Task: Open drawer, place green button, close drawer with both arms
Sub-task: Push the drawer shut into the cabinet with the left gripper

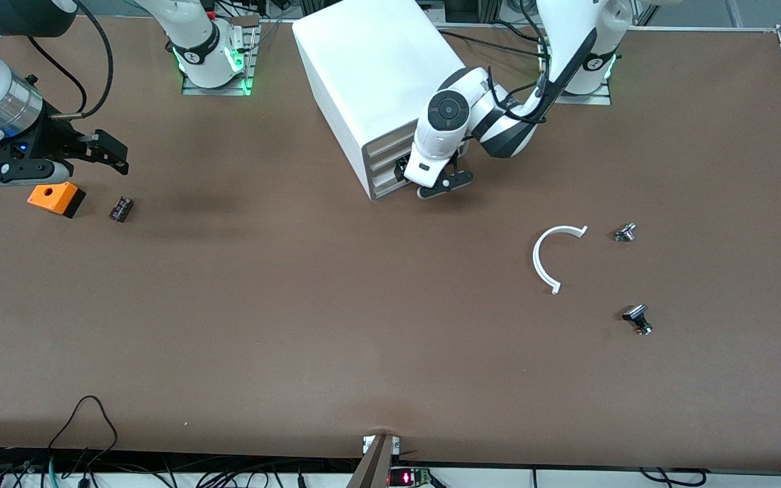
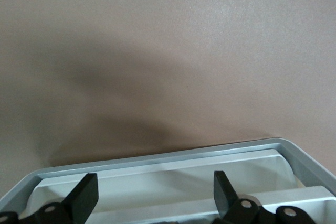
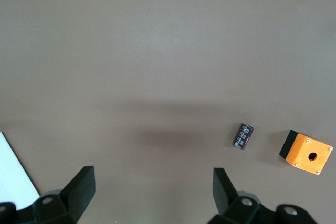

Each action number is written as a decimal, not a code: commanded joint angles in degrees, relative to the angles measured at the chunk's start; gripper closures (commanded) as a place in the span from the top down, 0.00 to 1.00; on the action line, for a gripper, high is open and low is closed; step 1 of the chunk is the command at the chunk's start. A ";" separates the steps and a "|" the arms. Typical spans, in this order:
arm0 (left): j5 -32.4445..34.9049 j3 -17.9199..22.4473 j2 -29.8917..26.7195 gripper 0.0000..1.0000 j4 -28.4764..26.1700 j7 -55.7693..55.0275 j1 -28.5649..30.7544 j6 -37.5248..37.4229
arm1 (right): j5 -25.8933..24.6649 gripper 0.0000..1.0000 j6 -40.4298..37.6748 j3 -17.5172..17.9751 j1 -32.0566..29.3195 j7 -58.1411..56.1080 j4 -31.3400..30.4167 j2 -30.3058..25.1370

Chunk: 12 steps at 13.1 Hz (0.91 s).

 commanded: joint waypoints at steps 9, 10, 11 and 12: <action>4.41 0.78 -3.00 0.98 6.36 6.05 3.31 -13.44 | -0.91 0.99 1.74 0.92 -0.67 0.03 1.04 0.43; 7.30 0.69 -3.36 0.98 9.61 7.73 4.37 -18.97 | -0.91 1.00 1.91 0.92 -0.76 -0.06 1.12 0.52; 10.29 0.77 -3.27 0.98 12.69 9.31 4.56 -24.07 | -0.91 1.00 2.43 0.92 -0.76 -0.06 1.12 0.78; 13.02 0.78 -3.27 0.98 15.41 11.68 5.17 -28.22 | -0.91 1.00 3.22 0.92 -0.67 -0.06 1.12 0.87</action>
